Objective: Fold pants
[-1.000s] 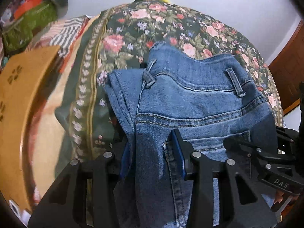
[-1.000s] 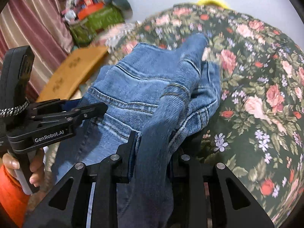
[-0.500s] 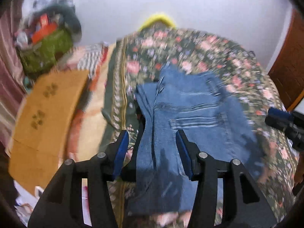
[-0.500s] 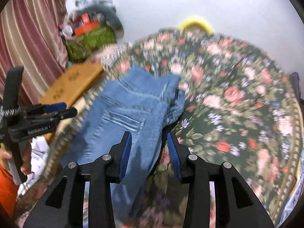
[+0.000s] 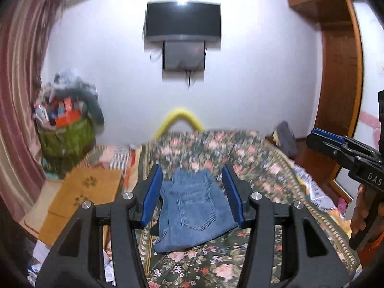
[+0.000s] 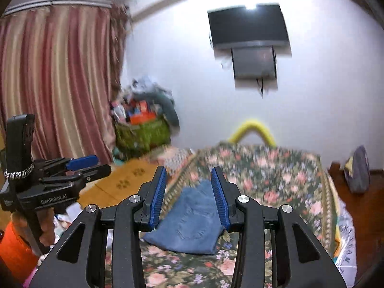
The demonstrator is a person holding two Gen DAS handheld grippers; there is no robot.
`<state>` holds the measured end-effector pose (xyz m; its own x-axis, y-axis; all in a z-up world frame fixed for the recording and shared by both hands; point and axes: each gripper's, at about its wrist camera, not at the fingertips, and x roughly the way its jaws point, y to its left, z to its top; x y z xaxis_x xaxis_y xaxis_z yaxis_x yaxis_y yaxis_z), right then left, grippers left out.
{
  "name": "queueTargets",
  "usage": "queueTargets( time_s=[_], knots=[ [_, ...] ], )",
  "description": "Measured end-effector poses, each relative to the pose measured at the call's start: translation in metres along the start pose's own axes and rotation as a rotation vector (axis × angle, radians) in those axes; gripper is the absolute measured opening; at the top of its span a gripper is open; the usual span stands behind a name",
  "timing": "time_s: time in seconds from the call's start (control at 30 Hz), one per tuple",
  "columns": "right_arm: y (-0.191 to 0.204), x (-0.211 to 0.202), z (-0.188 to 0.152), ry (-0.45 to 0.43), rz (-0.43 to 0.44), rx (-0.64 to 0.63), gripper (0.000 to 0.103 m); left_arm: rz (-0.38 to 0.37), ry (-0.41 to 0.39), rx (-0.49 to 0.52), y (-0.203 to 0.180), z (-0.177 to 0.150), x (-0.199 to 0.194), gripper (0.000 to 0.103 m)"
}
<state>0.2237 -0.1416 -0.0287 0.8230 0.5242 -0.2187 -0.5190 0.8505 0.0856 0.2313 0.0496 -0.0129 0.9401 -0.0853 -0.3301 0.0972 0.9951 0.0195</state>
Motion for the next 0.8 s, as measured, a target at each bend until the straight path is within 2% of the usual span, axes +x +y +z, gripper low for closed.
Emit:
queueTargets(
  time_s=[0.1,0.17,0.23,0.3,0.37,0.4,0.47,0.5,0.57,0.8],
  knots=[
    [0.018,-0.032,-0.001,-0.050,0.002,-0.015,0.035,0.010,-0.071,0.004,-0.014,-0.001,-0.042,0.052],
    [0.030,-0.051,-0.004,-0.086,-0.022,-0.035,0.035,0.022,-0.112,-0.006,-0.021,-0.006,-0.067,0.062],
    [0.039,-0.064,-0.008,-0.102,-0.041,-0.043,0.036,0.025,-0.143,-0.019,-0.024,-0.011,-0.086,0.079],
    [0.043,-0.072,-0.012,-0.106,-0.052,-0.037,0.043,0.040,-0.164,-0.025,-0.028,-0.017,-0.102,0.086],
    [0.047,-0.077,-0.016,-0.115,-0.087,-0.036,0.064,0.044,-0.168,-0.026,-0.030,-0.021,-0.112,0.096],
    [0.045,-0.073,-0.017,-0.119,-0.103,-0.037,0.069,0.048,-0.173,-0.029,-0.031,-0.023,-0.116,0.101],
    [0.047,-0.076,-0.017,-0.125,-0.124,-0.040,0.084,0.060,-0.182,-0.038,-0.030,-0.025,-0.121,0.103],
    [0.046,-0.076,-0.017,-0.127,-0.134,-0.035,0.087,0.063,-0.183,-0.042,-0.031,-0.026,-0.123,0.103],
    [0.044,-0.077,-0.015,-0.130,-0.146,-0.022,0.101,0.062,-0.180,-0.049,-0.030,-0.027,-0.124,0.103],
    [0.044,-0.078,-0.015,-0.130,-0.165,-0.017,0.103,0.057,-0.177,-0.051,-0.032,-0.030,-0.128,0.103]
  ],
)
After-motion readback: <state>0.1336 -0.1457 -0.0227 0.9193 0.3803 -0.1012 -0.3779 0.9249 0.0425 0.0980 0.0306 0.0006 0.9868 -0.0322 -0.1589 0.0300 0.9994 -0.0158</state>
